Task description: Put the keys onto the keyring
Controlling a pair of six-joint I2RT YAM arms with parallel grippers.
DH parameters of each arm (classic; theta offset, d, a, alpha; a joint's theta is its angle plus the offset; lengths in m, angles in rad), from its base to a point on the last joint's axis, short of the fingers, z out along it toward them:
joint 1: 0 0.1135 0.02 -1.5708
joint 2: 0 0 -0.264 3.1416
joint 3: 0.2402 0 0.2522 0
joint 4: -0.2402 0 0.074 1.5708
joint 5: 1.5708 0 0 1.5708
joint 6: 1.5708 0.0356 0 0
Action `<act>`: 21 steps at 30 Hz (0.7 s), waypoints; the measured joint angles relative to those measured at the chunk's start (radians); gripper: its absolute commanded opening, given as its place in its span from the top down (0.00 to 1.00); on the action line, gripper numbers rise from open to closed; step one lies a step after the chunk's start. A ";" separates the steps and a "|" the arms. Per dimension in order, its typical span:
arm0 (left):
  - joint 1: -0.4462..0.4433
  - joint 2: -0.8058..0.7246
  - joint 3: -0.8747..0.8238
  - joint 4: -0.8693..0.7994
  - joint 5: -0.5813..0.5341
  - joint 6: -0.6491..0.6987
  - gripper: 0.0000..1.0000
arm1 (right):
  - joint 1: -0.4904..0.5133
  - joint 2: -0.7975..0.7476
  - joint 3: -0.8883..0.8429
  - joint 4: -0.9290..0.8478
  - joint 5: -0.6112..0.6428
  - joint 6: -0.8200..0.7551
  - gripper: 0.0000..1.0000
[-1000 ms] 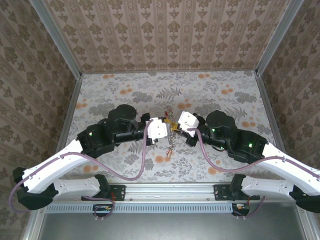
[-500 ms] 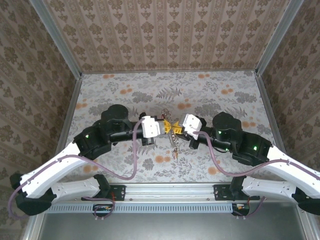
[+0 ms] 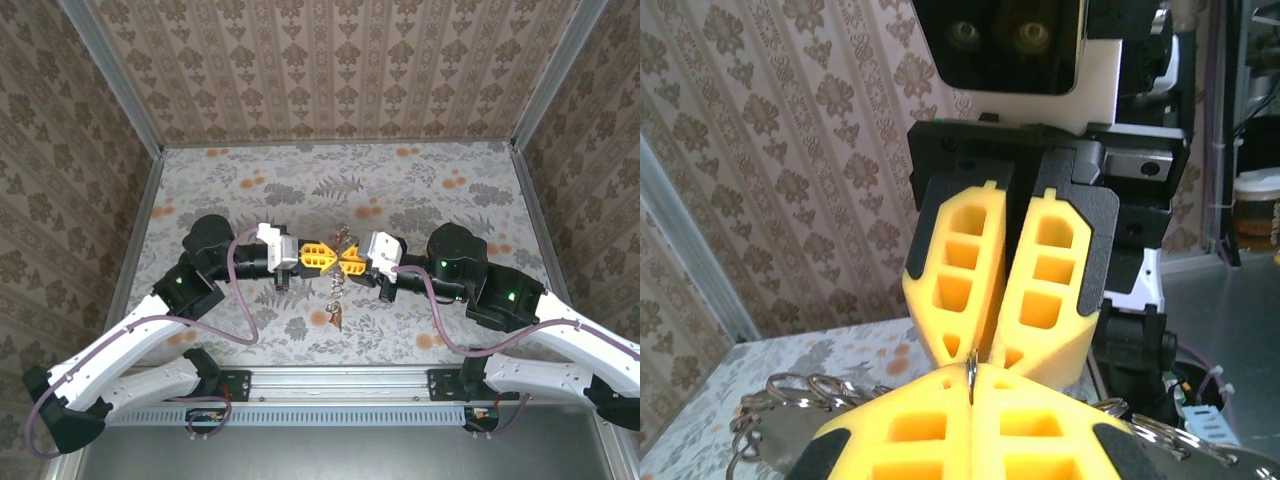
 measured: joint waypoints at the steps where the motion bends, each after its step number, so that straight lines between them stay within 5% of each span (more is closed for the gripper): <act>1: 0.000 0.000 -0.005 0.018 0.007 -0.011 1.00 | 0.000 0.001 0.000 0.001 -0.006 0.000 0.85; 14: 0.002 0.007 -0.066 0.238 0.043 -0.126 1.00 | 0.000 -0.013 0.000 0.043 -0.026 0.003 0.89; 21: -0.082 0.034 0.153 -0.208 -0.109 0.103 0.77 | 0.001 -0.018 0.000 0.002 0.029 0.003 0.92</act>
